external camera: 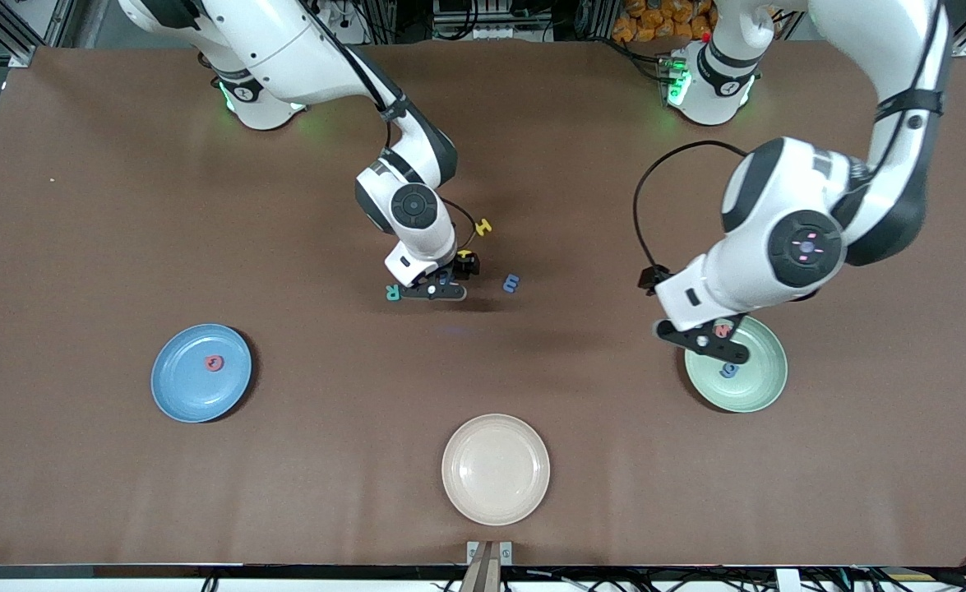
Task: Sort uppercase to blue plate, lowercase to green plate
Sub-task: 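Carry the blue W toward the blue plate while the left gripper reaches the m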
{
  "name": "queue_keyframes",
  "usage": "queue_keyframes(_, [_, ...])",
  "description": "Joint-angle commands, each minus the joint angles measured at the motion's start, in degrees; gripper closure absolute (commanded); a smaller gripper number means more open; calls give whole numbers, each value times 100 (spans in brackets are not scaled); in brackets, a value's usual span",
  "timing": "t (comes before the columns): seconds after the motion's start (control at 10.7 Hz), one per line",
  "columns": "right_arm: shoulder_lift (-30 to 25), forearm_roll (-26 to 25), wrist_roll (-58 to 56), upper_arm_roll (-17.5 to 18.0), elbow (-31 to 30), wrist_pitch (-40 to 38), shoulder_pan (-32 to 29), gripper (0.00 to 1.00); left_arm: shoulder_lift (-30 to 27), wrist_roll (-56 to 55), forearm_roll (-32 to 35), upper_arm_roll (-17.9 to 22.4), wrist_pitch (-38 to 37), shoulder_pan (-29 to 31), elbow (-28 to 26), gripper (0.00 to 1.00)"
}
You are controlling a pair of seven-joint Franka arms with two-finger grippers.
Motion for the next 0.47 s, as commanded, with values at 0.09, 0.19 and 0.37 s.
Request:
queue_keyframes(0.09, [-31, -95, 156, -55, -49, 96, -23, 100, -177, -71, -52, -325, 1203, -190, -905, 0])
queue_keyframes(0.19, [-31, -95, 156, -124, -49, 114, -14, 100, -55, -63, -43, -370, 1459, -216, -959, 0])
queue_keyframes(0.37, [-31, -87, 165, -134, -49, 114, -75, 100, 165, -71, -52, -449, 1532, -400, -951, 0])
